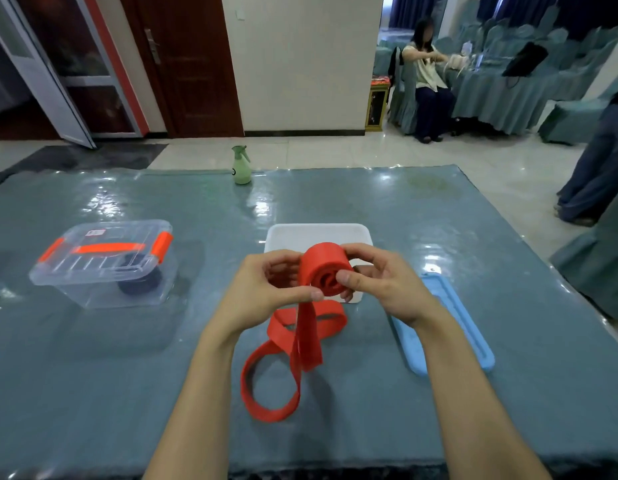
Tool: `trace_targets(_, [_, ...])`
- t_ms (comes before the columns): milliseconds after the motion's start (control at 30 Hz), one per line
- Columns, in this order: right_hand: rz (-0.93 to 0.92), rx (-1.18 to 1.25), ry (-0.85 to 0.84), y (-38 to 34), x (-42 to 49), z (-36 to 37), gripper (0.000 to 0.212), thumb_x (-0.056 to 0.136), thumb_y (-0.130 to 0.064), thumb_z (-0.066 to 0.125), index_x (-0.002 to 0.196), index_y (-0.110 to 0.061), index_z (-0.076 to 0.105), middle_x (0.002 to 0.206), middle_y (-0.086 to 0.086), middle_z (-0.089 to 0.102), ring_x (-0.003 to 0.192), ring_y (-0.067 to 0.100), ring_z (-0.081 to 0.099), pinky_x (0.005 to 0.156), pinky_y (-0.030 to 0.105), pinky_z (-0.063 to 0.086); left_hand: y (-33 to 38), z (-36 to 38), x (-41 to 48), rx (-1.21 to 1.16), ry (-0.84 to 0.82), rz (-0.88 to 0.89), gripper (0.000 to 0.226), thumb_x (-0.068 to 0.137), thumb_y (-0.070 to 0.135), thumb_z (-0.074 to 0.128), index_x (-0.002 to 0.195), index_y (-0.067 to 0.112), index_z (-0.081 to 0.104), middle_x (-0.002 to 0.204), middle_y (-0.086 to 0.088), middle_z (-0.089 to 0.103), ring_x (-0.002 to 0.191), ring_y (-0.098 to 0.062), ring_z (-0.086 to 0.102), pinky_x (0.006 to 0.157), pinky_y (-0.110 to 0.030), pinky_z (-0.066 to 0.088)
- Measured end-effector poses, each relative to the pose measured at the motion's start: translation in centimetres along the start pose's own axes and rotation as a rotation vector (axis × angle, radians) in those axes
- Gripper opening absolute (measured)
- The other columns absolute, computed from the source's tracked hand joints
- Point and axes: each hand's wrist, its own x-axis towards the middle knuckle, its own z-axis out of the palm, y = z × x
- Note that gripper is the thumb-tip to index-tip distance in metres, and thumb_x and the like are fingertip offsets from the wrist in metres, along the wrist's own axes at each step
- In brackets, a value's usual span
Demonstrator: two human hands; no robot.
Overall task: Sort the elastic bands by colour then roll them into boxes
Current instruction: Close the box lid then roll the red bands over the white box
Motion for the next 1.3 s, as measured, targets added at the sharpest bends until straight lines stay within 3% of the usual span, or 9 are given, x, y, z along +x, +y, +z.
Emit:
trace_targets(133, [0.021, 0.051, -0.043, 0.7, -0.3, 0.3, 0.044, 0.089, -0.013, 0.079, 0.131, -0.004, 0.068, 0.113, 0.01, 0.074, 0.08, 0.031, 0.074, 0.079, 0.036, 0.062, -0.1, -0.3, -0.1, 0.005, 0.054, 0.016, 0.052, 0.055, 0.025, 0.108, 0.101, 0.022, 0.085, 0.096, -0.007, 0.085, 0.092, -0.022, 0.083, 0.088, -0.033, 0.067])
trace_targets(233, [0.044, -0.088, -0.067, 0.3, -0.6, 0.1, 0.058, 0.084, -0.014, 0.091, 0.137, -0.025, 0.068, 0.127, -0.002, 0.073, 0.078, 0.038, 0.076, 0.074, 0.037, 0.061, 0.0, -0.2, -0.3, 0.127, 0.049, 0.043, 0.049, 0.054, 0.039, 0.105, 0.096, 0.026, 0.085, 0.09, -0.001, 0.085, 0.085, -0.02, 0.083, 0.08, -0.028, 0.066])
trace_targets(367, [0.06, -0.544, -0.069, -0.2, -0.4, 0.5, 0.058, 0.068, -0.038, 0.102, 0.118, -0.042, 0.073, 0.08, -0.028, 0.072, 0.056, 0.005, 0.061, 0.058, 0.019, 0.046, 1.2, 0.1, 0.1, 0.45, -0.032, 0.063, 0.05, 0.049, 0.05, 0.096, 0.092, 0.027, 0.085, 0.081, 0.008, 0.082, 0.081, -0.014, 0.08, 0.083, -0.041, 0.065])
trace_targets(533, [0.047, -0.672, -0.04, 0.3, -1.3, 1.4, 0.059, 0.063, -0.035, 0.103, 0.116, -0.037, 0.076, 0.079, -0.026, 0.067, 0.063, -0.005, 0.06, 0.059, 0.01, 0.043, 2.5, 0.3, 0.1, 0.828, -0.108, 0.042, 0.053, 0.046, 0.062, 0.087, 0.09, 0.033, 0.082, 0.072, 0.013, 0.076, 0.073, -0.009, 0.074, 0.075, -0.04, 0.063])
trace_targets(633, [0.023, -0.535, 0.021, 1.0, -1.9, 1.3, 0.045, 0.066, -0.025, 0.103, 0.105, -0.028, 0.08, 0.063, -0.006, 0.063, 0.055, 0.006, 0.046, 0.058, 0.028, 0.045, 2.2, 0.4, -0.1, 0.732, -0.124, 0.041, 0.051, 0.051, 0.059, 0.09, 0.095, 0.035, 0.083, 0.08, 0.016, 0.079, 0.082, -0.005, 0.076, 0.084, -0.038, 0.064])
trace_targets(767, [0.041, -0.309, 0.09, 0.5, -2.4, 0.2, 0.044, 0.069, -0.021, 0.103, 0.106, -0.022, 0.081, 0.084, 0.036, 0.066, 0.067, 0.027, 0.056, 0.074, 0.062, 0.055, 1.3, 0.3, -0.5, 0.341, -0.164, 0.05, 0.058, 0.06, 0.022, 0.107, 0.112, 0.032, 0.083, 0.102, 0.015, 0.084, 0.104, -0.004, 0.078, 0.1, -0.022, 0.059])
trace_targets(933, [0.034, -0.129, 0.062, 0.5, -3.1, -0.4, 0.047, 0.071, -0.011, 0.1, 0.113, -0.022, 0.082, 0.089, 0.019, 0.08, 0.075, 0.027, 0.075, 0.084, 0.055, 0.062, 1.0, 1.0, -0.5, 0.098, -0.118, 0.073, 0.067, 0.053, 0.03, 0.104, 0.115, 0.02, 0.082, 0.104, -0.002, 0.086, 0.103, -0.019, 0.082, 0.098, -0.028, 0.062])
trace_targets(1133, [0.107, -0.335, 0.02, 1.0, -4.9, -1.0, 0.068, 0.064, -0.036, 0.103, 0.125, -0.045, 0.073, 0.117, -0.008, 0.078, 0.086, 0.04, 0.074, 0.085, 0.064, 0.061, 1.1, 2.5, -0.8, 0.374, -0.144, 0.049, 0.042, 0.059, 0.023, 0.108, 0.094, 0.025, 0.085, 0.084, 0.003, 0.083, 0.081, -0.013, 0.08, 0.082, -0.039, 0.065])
trace_targets(1300, [0.136, -0.432, 0.018, 1.0, -5.5, -1.9, 0.056, 0.063, -0.043, 0.102, 0.113, -0.045, 0.076, 0.071, 0.008, 0.076, 0.072, 0.032, 0.073, 0.077, 0.057, 0.063, 1.9, 4.0, -0.6, 0.605, -0.199, 0.035, 0.041, 0.053, 0.039, 0.101, 0.089, 0.03, 0.083, 0.075, 0.012, 0.079, 0.073, -0.01, 0.077, 0.076, -0.042, 0.065])
